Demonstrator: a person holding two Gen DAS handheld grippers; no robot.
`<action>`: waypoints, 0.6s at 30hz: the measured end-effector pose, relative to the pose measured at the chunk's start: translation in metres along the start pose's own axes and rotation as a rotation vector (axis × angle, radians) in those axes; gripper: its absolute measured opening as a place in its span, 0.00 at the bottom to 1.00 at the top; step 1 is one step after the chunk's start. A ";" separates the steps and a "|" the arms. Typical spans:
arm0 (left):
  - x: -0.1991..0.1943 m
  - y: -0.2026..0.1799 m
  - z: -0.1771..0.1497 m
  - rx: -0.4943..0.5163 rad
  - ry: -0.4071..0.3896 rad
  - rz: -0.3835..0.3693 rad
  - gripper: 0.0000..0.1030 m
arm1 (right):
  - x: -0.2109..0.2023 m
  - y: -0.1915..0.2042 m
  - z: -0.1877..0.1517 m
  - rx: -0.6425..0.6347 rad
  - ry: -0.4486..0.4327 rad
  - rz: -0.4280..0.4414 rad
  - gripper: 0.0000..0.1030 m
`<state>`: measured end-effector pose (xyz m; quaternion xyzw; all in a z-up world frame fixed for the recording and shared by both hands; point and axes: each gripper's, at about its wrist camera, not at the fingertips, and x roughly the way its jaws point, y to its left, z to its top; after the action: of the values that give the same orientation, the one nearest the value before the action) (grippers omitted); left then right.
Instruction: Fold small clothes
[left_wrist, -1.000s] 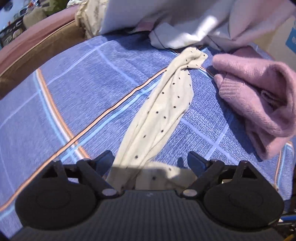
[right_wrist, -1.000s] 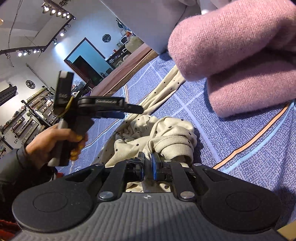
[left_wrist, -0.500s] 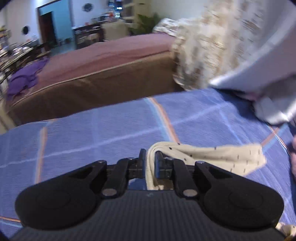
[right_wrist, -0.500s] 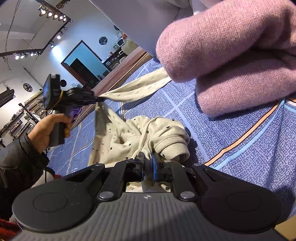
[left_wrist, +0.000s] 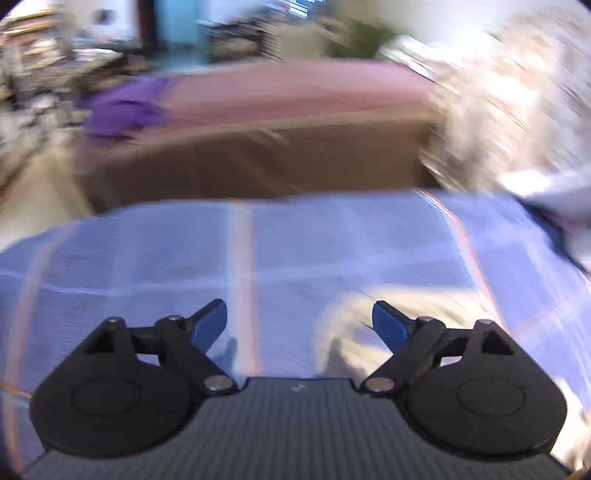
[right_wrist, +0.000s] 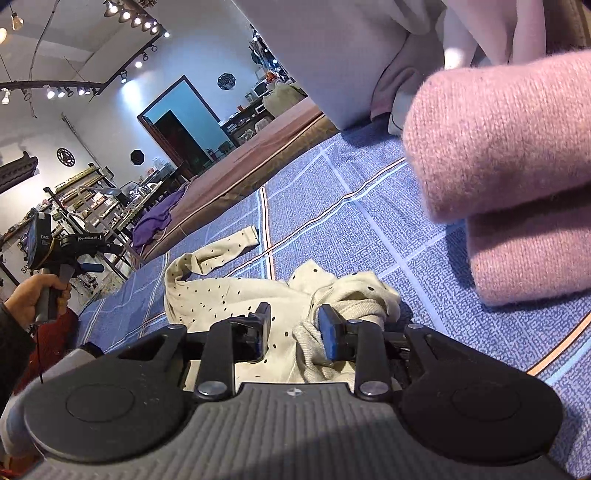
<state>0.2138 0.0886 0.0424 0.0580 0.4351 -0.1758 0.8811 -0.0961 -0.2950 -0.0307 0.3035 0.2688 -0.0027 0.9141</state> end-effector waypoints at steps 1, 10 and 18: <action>0.008 -0.022 -0.008 0.049 0.045 -0.091 0.84 | 0.000 0.001 0.000 0.007 0.003 0.000 0.56; 0.040 -0.202 -0.092 0.855 0.034 -0.383 0.84 | -0.011 -0.016 -0.016 0.065 0.054 -0.037 0.56; 0.068 -0.233 -0.108 1.038 0.188 -0.417 0.56 | -0.016 -0.019 -0.022 0.090 0.048 -0.037 0.60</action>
<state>0.0874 -0.1186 -0.0656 0.4117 0.3706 -0.5312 0.6411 -0.1240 -0.3010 -0.0476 0.3394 0.2956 -0.0246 0.8926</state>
